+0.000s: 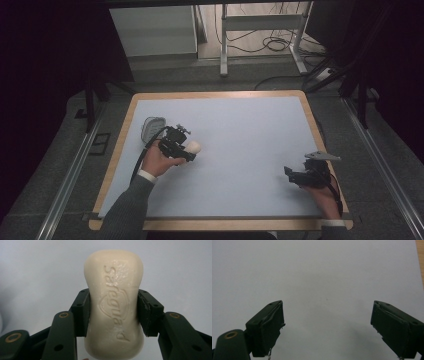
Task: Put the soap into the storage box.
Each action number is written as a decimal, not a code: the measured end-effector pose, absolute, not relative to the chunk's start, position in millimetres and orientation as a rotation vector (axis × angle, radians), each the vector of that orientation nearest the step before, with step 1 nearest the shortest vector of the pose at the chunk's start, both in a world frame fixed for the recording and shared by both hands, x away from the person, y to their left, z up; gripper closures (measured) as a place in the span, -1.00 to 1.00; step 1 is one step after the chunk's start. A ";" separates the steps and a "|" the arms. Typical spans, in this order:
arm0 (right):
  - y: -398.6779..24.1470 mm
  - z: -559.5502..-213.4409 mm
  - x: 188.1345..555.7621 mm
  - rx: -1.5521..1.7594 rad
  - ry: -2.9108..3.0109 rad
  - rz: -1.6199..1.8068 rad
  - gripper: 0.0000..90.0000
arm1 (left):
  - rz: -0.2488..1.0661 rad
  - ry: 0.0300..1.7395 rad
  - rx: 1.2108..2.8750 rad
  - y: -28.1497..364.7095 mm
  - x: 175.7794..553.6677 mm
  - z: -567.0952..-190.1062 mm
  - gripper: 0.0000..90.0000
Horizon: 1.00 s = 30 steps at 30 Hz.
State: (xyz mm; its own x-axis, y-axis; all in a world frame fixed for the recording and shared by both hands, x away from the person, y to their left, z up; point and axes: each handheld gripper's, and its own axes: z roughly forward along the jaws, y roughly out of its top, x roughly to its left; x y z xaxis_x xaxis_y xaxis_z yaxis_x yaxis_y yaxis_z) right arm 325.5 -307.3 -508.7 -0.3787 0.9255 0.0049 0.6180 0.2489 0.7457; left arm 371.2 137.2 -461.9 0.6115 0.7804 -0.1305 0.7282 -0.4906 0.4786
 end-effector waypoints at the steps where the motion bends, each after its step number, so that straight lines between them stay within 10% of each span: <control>1: -307.4 -508.6 325.5 1.405 2.088 0.940 -0.74 | 0.143 1.193 2.339 138.3 371.2 -461.4 0.10; 30: -306.3 -508.2 325.2 1.401 2.096 0.943 -0.74 | 0.181 1.329 2.275 176.2 399.1 -450.4 0.10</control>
